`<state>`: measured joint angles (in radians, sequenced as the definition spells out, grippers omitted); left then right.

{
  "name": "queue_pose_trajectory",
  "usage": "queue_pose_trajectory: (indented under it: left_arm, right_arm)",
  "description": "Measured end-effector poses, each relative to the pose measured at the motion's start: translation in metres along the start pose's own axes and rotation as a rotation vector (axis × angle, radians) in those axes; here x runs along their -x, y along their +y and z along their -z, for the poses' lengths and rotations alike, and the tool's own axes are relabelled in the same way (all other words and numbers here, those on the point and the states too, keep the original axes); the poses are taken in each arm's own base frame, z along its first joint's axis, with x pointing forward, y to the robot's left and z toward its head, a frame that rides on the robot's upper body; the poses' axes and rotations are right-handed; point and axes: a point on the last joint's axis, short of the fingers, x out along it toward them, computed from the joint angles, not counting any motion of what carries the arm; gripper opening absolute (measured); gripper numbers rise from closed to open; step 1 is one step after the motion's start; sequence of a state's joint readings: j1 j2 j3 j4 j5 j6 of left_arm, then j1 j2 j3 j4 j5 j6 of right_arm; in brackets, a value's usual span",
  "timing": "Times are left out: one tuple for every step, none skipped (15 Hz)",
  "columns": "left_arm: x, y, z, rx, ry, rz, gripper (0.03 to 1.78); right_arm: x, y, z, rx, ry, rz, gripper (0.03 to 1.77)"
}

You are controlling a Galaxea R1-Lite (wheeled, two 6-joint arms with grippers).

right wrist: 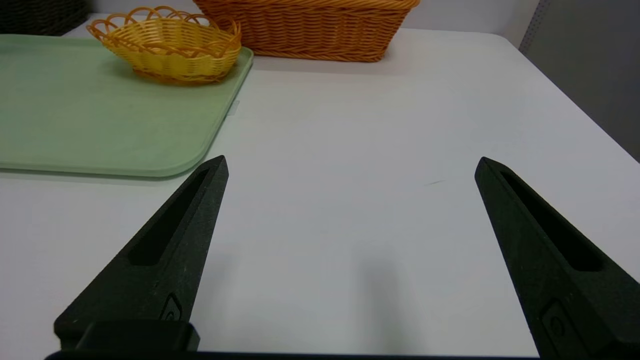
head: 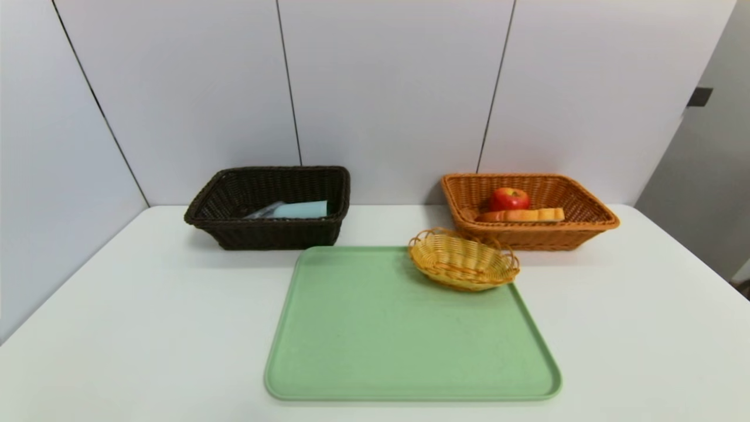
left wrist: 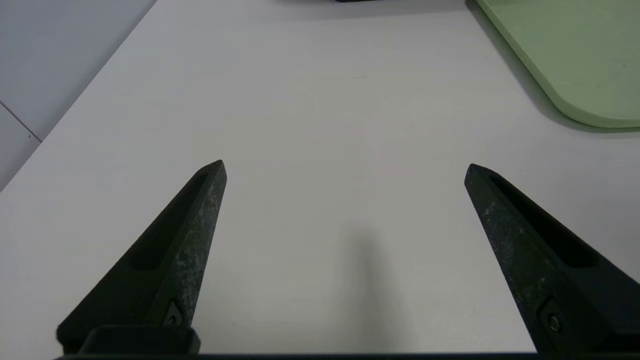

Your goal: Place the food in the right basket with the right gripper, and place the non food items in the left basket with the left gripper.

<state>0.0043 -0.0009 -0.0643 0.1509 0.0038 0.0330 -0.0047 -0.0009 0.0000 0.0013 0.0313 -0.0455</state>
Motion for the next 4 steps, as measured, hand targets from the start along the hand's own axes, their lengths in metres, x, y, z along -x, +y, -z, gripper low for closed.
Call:
queue_pose_trajectory:
  left_arm:
    - [0.0,0.0,0.0,0.0,0.0,0.0,1.69]
    - [0.0,0.0,0.0,0.0,0.0,0.0,1.69]
    - [0.0,0.0,0.0,0.001,0.0,0.0,1.69]
    - [0.0,0.0,0.0,0.0,0.0,0.0,1.69]
  right_arm:
    - [0.0,0.0,0.0,-0.007,0.0,0.001,1.7]
    - [0.0,0.0,0.0,-0.004,0.0,0.001,1.7]
    - [0.0,0.0,0.0,-0.005,0.0,0.0,1.7]
    - [0.0,0.0,0.0,-0.006,0.0,0.001,1.7]
